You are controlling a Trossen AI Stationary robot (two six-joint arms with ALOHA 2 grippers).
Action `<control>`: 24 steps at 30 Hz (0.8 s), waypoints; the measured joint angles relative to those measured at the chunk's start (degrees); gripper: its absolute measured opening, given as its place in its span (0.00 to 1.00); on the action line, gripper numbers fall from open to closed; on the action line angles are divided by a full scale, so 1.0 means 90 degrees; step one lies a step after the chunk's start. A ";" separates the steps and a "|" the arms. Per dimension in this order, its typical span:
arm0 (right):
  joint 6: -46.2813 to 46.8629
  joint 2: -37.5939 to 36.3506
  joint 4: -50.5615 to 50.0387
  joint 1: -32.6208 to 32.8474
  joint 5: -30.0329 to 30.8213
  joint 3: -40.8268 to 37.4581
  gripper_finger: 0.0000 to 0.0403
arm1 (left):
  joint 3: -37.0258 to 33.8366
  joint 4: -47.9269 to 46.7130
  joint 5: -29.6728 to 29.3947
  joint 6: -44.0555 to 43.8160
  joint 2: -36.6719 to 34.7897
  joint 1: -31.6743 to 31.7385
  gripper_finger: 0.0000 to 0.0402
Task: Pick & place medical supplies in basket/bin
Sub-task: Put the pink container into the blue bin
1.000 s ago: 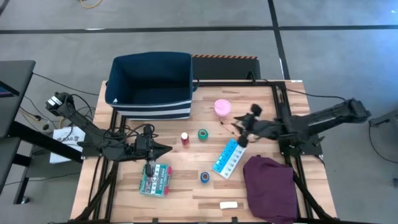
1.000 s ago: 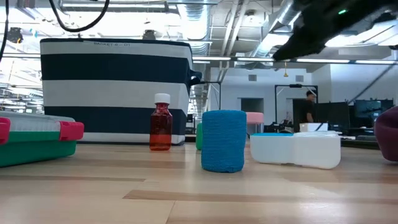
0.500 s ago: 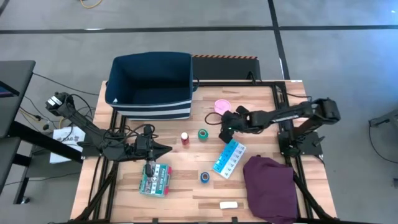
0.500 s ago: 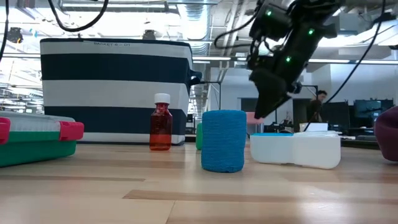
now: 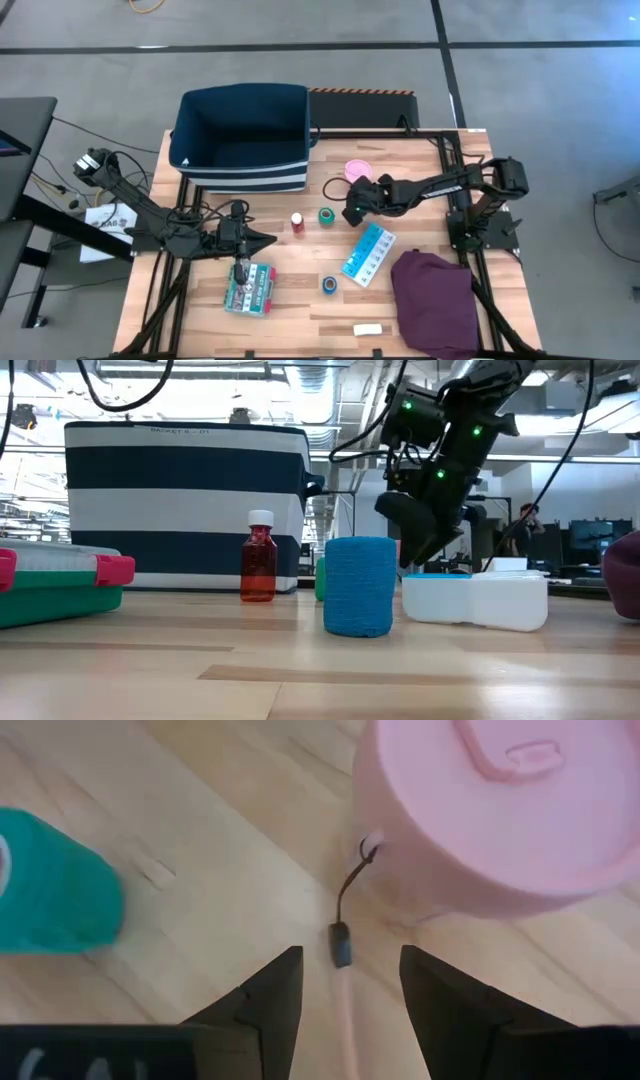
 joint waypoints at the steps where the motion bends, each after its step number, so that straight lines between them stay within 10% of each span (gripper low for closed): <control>1: 0.0138 -0.0007 -0.0007 0.0004 -0.0001 0.0000 0.39 | 0.0000 0.0000 0.0000 0.0000 0.0000 0.0000 0.00; 24: 0.0337 0.0909 0.0714 -0.0146 0.0181 0.0000 0.38 | 0.0000 0.0015 0.0012 -0.0005 0.0000 0.0000 0.00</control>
